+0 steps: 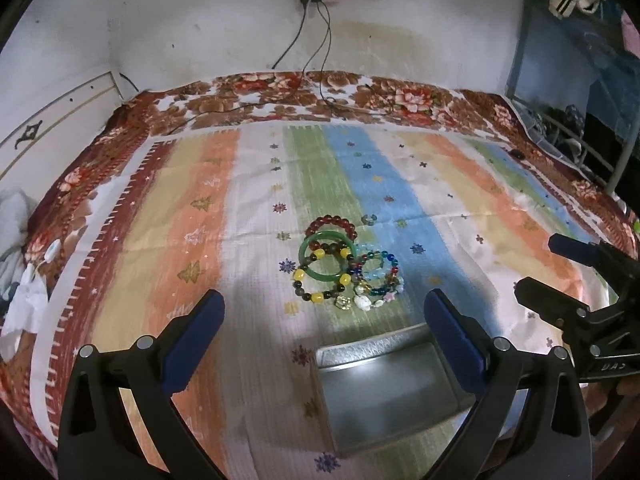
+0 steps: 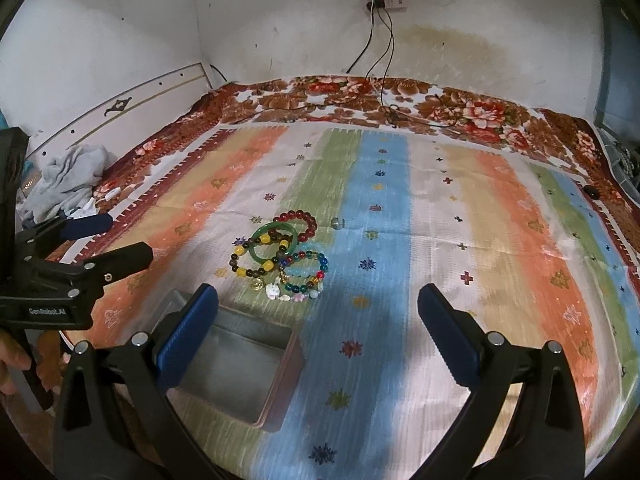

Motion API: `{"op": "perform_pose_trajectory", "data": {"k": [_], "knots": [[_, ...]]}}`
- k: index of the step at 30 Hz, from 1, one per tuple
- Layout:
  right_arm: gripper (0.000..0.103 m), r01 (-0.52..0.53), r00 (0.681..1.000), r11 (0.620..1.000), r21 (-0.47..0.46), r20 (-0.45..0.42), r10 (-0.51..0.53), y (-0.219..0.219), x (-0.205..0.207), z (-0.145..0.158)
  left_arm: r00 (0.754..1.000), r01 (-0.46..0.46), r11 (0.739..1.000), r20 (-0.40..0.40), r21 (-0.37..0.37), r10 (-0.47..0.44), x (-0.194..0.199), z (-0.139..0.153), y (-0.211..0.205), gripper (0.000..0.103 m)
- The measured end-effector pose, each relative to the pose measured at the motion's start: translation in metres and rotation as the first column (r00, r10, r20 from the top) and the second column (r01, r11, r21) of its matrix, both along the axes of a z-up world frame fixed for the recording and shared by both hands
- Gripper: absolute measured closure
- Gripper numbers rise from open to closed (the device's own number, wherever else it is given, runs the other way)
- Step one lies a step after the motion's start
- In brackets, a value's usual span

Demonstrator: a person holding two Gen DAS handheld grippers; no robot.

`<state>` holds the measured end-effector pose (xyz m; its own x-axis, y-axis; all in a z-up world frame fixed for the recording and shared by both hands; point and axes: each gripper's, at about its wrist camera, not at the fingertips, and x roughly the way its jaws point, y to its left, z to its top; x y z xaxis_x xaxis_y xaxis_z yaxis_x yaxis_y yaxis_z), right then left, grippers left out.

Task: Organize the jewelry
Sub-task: 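Grasp the yellow-black bead bracelet with left tool while right tool grasps multicolour bead bracelet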

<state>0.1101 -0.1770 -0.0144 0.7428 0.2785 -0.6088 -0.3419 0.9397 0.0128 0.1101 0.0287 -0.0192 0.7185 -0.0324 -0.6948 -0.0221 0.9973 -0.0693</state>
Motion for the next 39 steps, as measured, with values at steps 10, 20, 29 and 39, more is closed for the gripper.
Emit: {"op": "perform_pose_trajectory", "data": {"k": [10, 20, 29, 39], "knots": [[0.005, -0.010, 0.999, 1.000, -0.013, -0.046, 0.009, 0.005, 0.035, -0.006, 0.998, 0.022, 0.999, -0.059, -0.033, -0.024, 0.043, -0.013, 0.020, 0.006], [0.005, -0.016, 0.997, 1.000, -0.025, -0.078, 0.014, 0.011, 0.066, -0.014, 0.991, 0.048, 0.999, -0.121, -0.006, -0.048, 0.076, -0.033, 0.023, 0.006], [0.005, -0.034, 0.988, 0.999, -0.020, -0.150, 0.030, 0.015, 0.090, -0.027, 0.980, 0.066, 0.998, -0.187, -0.005, -0.066, 0.095, -0.050, 0.023, 0.006], [0.005, 0.015, 0.940, 0.999, 0.039, -0.341, -0.001, 0.006, 0.128, -0.062, 0.948, 0.058, 0.998, -0.310, -0.025, -0.063, 0.115, -0.082, 0.032, 0.006]]}}
